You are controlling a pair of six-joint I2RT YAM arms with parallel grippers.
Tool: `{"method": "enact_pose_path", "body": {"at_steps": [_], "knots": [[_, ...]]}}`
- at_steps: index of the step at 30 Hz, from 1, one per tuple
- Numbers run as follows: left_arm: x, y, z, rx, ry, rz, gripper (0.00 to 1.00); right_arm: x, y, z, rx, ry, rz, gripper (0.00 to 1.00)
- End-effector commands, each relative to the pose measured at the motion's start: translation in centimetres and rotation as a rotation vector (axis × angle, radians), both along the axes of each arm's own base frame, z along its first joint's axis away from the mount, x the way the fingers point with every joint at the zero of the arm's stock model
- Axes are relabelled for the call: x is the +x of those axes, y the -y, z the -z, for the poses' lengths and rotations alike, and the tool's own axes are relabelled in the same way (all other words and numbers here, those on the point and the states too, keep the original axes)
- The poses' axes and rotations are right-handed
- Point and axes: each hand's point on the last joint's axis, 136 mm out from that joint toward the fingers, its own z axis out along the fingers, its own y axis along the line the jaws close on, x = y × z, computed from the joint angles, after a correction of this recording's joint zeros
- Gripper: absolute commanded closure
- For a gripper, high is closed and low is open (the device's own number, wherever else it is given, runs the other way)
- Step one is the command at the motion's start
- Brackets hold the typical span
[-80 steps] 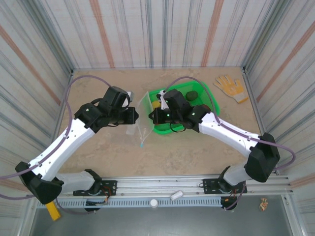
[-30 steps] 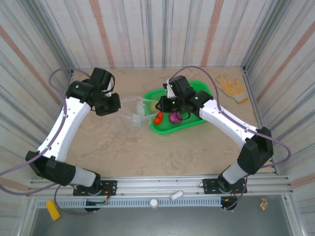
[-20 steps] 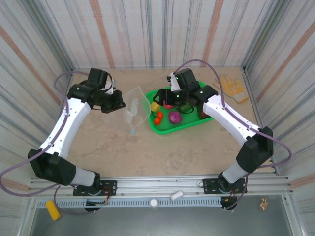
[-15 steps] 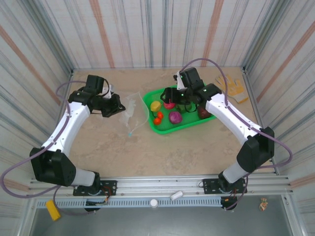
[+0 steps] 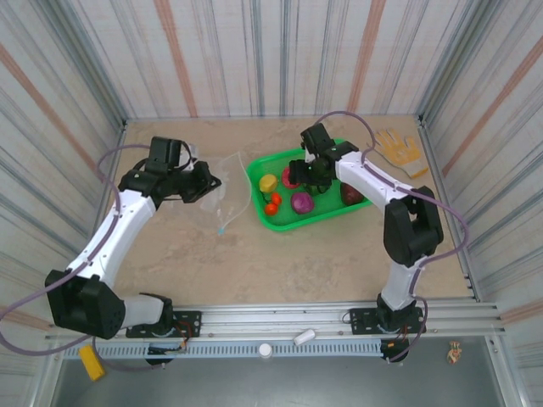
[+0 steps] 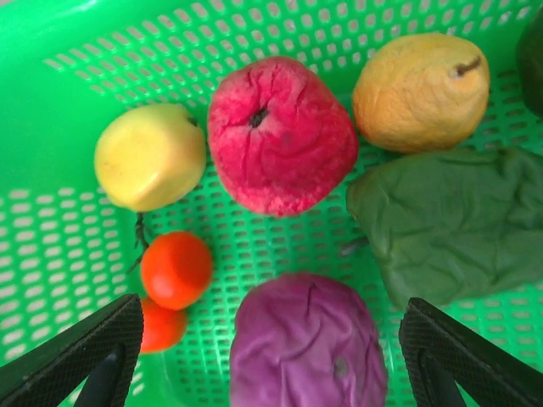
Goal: Place the food in the zip-top bag and seal the zipper
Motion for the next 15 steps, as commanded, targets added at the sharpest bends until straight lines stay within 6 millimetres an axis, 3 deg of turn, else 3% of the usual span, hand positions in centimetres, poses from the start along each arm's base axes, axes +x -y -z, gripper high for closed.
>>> {"method": "enact_pose_path", "body": {"at_steps": [1,8,12,15], "knots": [[0.5,-0.7,-1.2,0.0,0.045,-0.068,1.0,2.3,-1.1,0.0,-0.011,0.05,-0.033,0.19],[-0.4,1.2,-1.0,-0.023,0.046,0.005,1.0,5.0,-1.5,3.1,-0.081,0.015,-0.035,0.19],[-0.5,1.1,-0.4,0.007,0.051,-0.006,1.0,5.7,-2.1,5.3,-0.062,-0.029,-0.048,0.2],[-0.7,1.7,-0.1,-0.069,0.038,0.005,1.0,6.3,-1.9,6.5,-0.082,-0.042,-0.039,0.21]]}}
